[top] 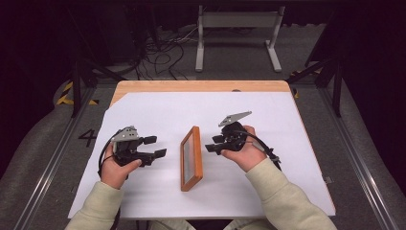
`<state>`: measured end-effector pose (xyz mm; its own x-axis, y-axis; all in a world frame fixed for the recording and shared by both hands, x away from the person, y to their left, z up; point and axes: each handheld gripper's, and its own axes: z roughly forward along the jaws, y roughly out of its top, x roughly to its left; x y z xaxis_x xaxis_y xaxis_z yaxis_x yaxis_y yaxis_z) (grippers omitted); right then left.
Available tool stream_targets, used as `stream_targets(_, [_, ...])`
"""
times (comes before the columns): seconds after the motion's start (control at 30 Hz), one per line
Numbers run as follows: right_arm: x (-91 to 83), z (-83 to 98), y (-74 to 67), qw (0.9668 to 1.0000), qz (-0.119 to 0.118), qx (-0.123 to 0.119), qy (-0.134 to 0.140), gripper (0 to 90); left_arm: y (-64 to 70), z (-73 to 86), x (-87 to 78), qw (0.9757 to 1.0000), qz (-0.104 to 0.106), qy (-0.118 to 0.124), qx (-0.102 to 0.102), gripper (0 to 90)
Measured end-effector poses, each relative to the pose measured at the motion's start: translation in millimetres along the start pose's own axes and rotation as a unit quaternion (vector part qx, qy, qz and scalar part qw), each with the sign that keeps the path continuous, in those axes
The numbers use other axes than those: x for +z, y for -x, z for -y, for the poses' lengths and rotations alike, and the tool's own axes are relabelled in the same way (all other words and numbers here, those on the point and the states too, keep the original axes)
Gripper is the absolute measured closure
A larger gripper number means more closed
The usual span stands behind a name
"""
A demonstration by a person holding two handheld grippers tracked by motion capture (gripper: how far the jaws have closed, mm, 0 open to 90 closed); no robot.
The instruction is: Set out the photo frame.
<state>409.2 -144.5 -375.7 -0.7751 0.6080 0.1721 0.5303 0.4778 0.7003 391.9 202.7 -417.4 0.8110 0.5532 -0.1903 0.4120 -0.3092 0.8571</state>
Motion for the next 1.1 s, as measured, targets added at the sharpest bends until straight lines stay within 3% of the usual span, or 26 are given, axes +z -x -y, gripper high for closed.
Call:
stream_targets(0.1, [-11.0,-6.2,-7.2,0.9999,-0.006,0.013,-0.001,50.5,-0.6,0.3,-0.1,1.0,-0.001,0.0,-0.001,29.2])
stream_targets(0.3, [-21.4,-16.3,-23.5,0.9998,-0.013,-0.011,0.008,40.5,-1.9,0.7,-0.6,1.0,0.002,-0.001,-0.002,29.1])
stream_targets(0.53, [-20.8,-21.8,-35.4,0.9996,-0.024,-0.009,0.011,33.2,-1.6,0.8,-0.3,1.0,0.002,-0.002,-0.003,29.1])
stream_targets(0.63, [-15.0,-23.3,-39.5,0.9996,-0.026,-0.011,0.009,30.3,-0.9,1.2,0.3,1.0,0.001,-0.003,-0.005,29.1])
stream_targets(0.8, [-3.1,-24.8,-40.3,0.9995,-0.026,0.018,-0.006,27.8,-1.5,1.4,0.4,1.0,0.003,-0.003,-0.004,29.2])
stream_targets(1.1, [15.1,-25.2,-38.3,0.9989,-0.027,0.026,-0.028,22.6,-1.6,1.9,0.5,1.0,0.004,-0.006,-0.006,30.1])
